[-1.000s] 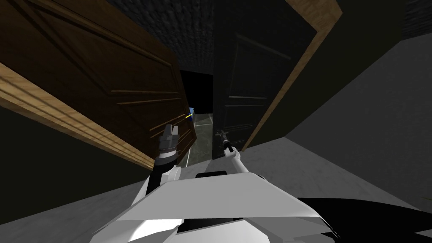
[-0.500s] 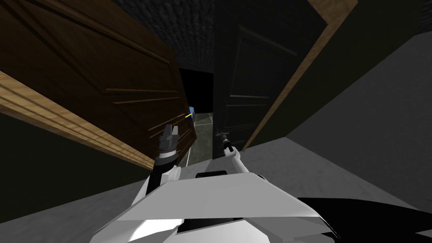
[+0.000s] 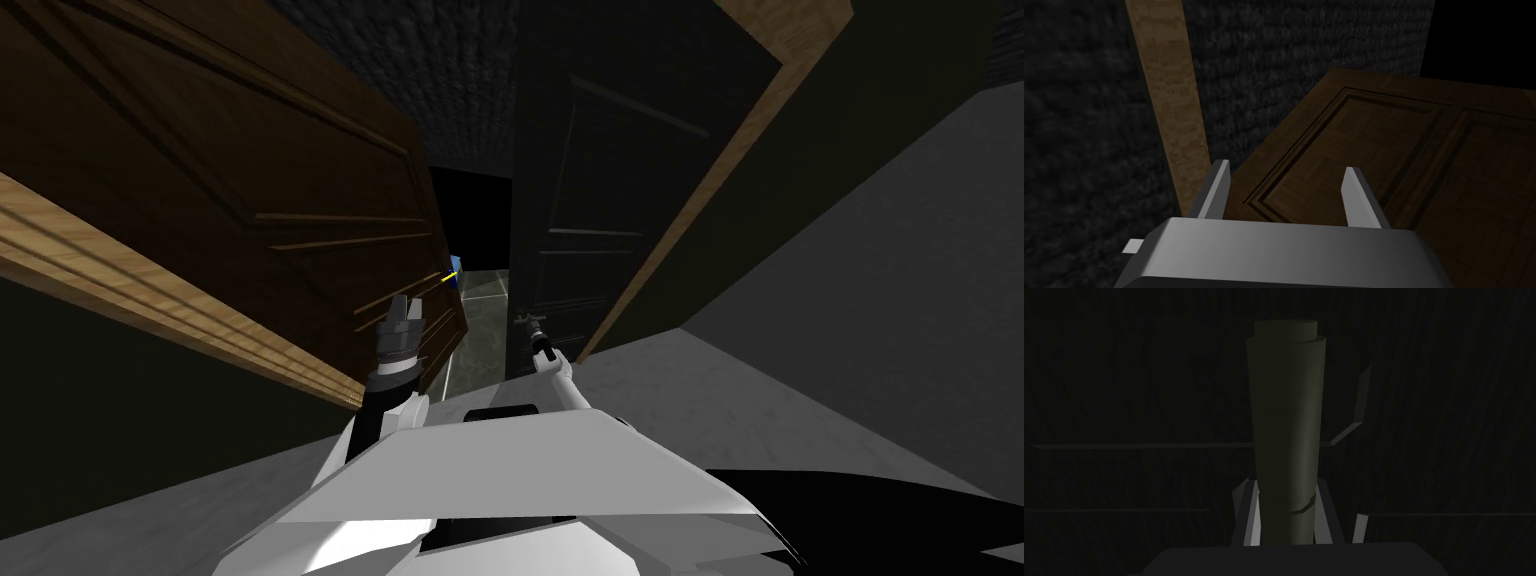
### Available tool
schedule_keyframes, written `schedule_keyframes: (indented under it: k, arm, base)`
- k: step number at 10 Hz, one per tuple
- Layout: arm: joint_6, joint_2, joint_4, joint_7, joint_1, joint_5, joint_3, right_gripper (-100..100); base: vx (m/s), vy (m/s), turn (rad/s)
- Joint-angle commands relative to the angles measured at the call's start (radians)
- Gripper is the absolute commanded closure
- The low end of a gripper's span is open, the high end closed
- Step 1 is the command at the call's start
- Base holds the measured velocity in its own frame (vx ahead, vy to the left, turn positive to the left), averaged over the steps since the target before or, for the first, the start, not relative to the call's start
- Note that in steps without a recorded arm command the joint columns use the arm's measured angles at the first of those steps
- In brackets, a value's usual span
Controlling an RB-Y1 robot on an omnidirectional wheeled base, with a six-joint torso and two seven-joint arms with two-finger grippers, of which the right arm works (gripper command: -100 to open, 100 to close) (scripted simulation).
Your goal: Push the door open
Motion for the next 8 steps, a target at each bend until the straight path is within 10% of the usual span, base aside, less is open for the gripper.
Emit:
schedule_keyframes:
  k: [1, 8]
  arm:
    - [-0.008, -0.013, -0.007, 0.008, -0.014, 0.002, -0.036, 100]
    - [-0.008, -0.021, -0.009, 0.027, -0.015, 0.009, -0.116, 100]
  base:
    - [0.163, 0.062, 0.025]
    - [0.103, 0.056, 0.002]
